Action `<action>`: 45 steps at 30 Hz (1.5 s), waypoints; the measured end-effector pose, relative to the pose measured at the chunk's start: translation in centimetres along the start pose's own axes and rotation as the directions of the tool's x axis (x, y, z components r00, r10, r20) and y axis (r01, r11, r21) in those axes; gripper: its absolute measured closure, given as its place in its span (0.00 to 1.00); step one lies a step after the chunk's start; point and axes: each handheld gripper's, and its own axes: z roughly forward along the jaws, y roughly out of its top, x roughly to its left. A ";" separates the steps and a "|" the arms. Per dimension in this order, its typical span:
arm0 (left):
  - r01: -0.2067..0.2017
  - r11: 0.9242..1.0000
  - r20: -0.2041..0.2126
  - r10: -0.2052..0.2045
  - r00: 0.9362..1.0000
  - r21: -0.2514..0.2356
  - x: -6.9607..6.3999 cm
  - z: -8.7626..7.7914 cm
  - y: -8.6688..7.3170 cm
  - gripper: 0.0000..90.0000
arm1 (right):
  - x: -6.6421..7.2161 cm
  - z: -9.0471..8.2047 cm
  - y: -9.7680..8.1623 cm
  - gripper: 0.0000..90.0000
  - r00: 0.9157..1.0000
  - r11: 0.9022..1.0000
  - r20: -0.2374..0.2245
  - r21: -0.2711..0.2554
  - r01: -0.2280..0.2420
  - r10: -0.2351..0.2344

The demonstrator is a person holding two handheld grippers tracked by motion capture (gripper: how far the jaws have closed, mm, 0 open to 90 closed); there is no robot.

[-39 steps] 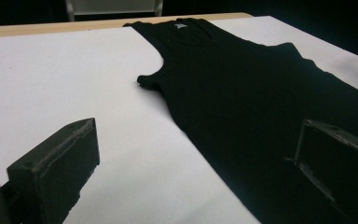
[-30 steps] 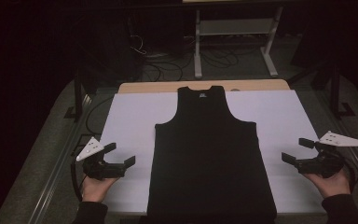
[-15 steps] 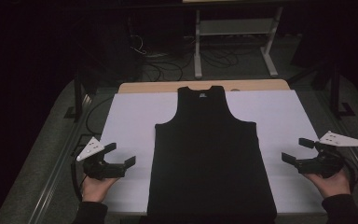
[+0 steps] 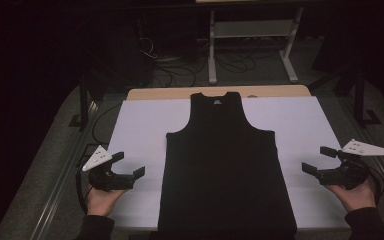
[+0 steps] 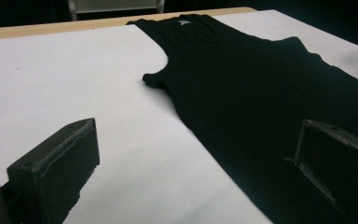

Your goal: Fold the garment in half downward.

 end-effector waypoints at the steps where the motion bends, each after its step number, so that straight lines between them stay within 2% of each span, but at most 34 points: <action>1: 0.001 1.000 -0.002 -0.001 1.000 0.001 0.0 0.0 0.1 0.00 | 0.0 0.0 0.1 0.00 1.000 1.000 0.000 0.002 0.002 -0.002; 6: 0.007 1.000 -0.004 -0.007 1.000 0.003 0.1 0.0 0.3 0.00 | 0.1 0.0 0.7 0.00 1.000 1.000 0.008 0.003 0.015 -0.015; 7: 0.005 1.000 -0.004 -0.005 1.000 0.016 0.0 0.1 0.4 0.00 | 0.1 0.0 0.8 0.00 1.000 1.000 0.011 0.005 0.019 -0.019; 9: -0.008 0.999 -0.004 0.008 1.000 0.038 -0.1 0.2 0.4 0.00 | 0.3 0.1 0.9 0.00 1.000 1.000 0.008 0.010 0.007 -0.007; 11: -0.017 0.998 -0.001 0.017 1.000 0.055 -0.2 0.4 0.6 0.00 | 0.4 0.2 1.1 0.00 1.000 1.000 0.015 0.026 0.016 -0.016; 20: -0.054 0.996 0.012 0.054 0.998 0.075 -0.6 1.0 2.0 0.00 | 0.7 0.9 1.9 0.00 0.999 0.997 0.007 0.068 0.048 -0.049; 27: -0.072 0.993 0.019 0.071 0.997 0.092 -0.4 1.4 3.1 0.00 | 0.5 1.1 2.7 0.00 0.998 0.994 -0.006 0.089 0.063 -0.063; 37: -0.073 0.990 0.046 0.068 0.997 0.118 0.1 2.1 4.1 0.00 | 0.0 1.5 4.1 0.00 0.996 0.991 -0.025 0.106 0.085 -0.082; 45: -0.091 0.984 0.062 0.082 0.995 0.151 0.7 2.8 5.0 0.00 | -0.4 2.4 5.1 0.00 0.994 0.986 -0.045 0.134 0.102 -0.097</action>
